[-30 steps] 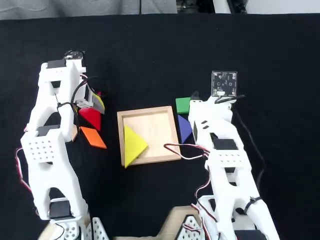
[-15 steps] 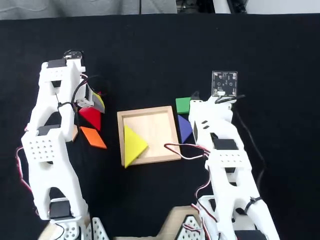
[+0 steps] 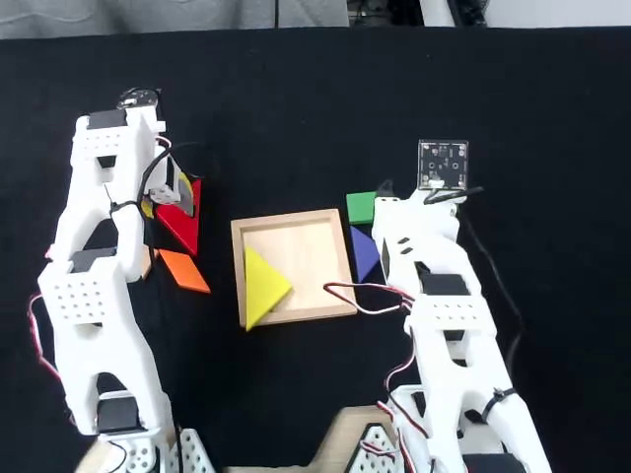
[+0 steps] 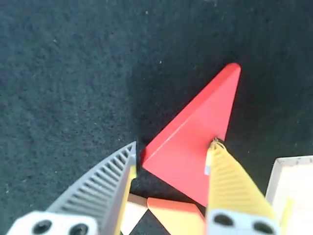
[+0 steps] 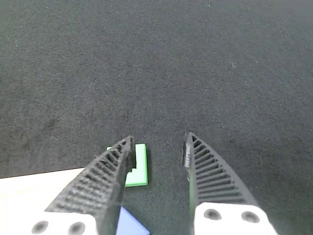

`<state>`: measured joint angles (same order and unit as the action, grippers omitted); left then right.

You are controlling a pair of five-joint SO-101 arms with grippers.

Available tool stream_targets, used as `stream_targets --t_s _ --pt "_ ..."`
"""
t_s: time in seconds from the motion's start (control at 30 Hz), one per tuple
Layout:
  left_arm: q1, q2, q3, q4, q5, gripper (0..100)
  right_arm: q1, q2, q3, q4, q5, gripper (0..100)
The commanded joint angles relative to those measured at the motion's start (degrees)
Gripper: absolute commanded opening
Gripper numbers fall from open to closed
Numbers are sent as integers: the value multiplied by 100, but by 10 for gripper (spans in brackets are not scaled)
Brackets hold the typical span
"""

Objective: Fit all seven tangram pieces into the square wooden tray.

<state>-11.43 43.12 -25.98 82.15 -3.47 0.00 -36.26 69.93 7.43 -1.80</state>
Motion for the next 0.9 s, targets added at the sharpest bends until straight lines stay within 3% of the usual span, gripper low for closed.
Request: stream_targets --t_s 0.0,0.13,0.87 --pt "233 -176 -13 132 -9 206 -105 -4 -312 -123 -18 168" --pt "734 -422 22 492 -387 206 -105 -4 -321 -123 -18 168" --pt "2185 -1415 22 958 273 205 -79 -13 -347 -123 -18 168"
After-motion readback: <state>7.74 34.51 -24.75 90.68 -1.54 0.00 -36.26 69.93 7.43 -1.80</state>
